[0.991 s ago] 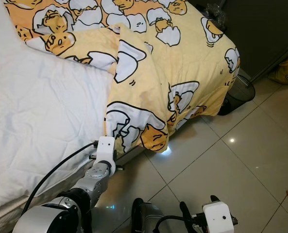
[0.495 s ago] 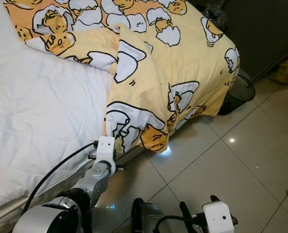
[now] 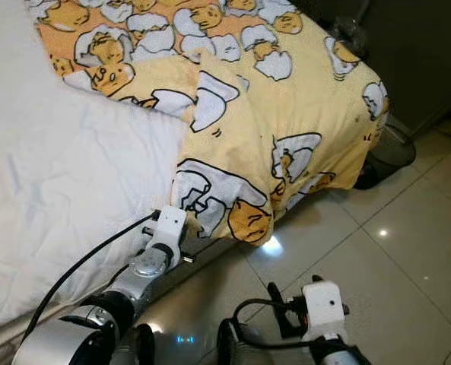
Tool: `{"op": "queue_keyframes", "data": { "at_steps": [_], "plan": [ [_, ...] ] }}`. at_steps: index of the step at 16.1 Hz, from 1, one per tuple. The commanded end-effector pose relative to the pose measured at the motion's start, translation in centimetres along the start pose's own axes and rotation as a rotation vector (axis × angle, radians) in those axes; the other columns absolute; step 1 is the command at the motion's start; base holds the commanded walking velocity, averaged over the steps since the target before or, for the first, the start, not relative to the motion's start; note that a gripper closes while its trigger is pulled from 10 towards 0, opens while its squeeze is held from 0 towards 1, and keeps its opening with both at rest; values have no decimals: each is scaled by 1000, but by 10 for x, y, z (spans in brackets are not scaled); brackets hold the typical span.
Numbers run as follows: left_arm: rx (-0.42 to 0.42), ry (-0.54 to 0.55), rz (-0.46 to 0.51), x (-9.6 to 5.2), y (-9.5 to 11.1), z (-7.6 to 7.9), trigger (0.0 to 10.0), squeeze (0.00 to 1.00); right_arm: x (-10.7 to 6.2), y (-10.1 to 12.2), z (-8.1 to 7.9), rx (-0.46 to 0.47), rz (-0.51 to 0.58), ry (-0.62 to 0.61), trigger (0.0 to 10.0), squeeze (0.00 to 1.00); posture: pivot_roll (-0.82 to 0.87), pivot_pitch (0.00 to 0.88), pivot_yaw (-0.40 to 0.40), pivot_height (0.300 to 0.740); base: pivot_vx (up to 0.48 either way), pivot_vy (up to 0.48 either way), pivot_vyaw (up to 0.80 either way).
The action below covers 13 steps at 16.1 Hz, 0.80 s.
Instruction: Clean up the room
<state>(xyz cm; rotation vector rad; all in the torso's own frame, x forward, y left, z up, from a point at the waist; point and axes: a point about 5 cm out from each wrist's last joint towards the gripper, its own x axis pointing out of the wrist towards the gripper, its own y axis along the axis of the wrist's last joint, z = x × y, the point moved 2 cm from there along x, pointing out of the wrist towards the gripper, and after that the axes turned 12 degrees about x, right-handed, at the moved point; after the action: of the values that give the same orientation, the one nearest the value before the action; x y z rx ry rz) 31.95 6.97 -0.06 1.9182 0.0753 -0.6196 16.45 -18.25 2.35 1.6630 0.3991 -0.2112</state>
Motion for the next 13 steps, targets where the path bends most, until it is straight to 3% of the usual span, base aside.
{"op": "queue_keyframes", "data": {
  "at_steps": [1,7,9,10,11,13],
  "plan": [
    [6,-36,1,-2,-2,8,10000,0,-3,-6,3,8,-14,-2,10000,0,-157,146,-74,740,0,0,0],
    [5,-56,-8,-5,-11,12,10000,0,-2,-10,3,2,-9,20,10000,0,-151,143,-82,740,-325,0,0],
    [6,-80,-20,-6,-15,19,10000,0,0,-11,5,2,-12,22,10000,0,-155,145,-83,740,-399,0,0],
    [4,-105,-20,-8,-15,26,10000,0,-1,-11,5,1,-11,23,10000,0,-157,145,-86,740,-472,0,0],
    [-17,-198,-18,-12,-18,46,10000,0,-2,-10,6,-1,-11,24,10000,0,-158,145,-89,740,-461,0,0],
    [36,-311,-26,-21,-25,75,10000,0,-3,-10,7,-4,-14,30,10000,0,-161,147,-93,740,0,0,0]
  ]
}}
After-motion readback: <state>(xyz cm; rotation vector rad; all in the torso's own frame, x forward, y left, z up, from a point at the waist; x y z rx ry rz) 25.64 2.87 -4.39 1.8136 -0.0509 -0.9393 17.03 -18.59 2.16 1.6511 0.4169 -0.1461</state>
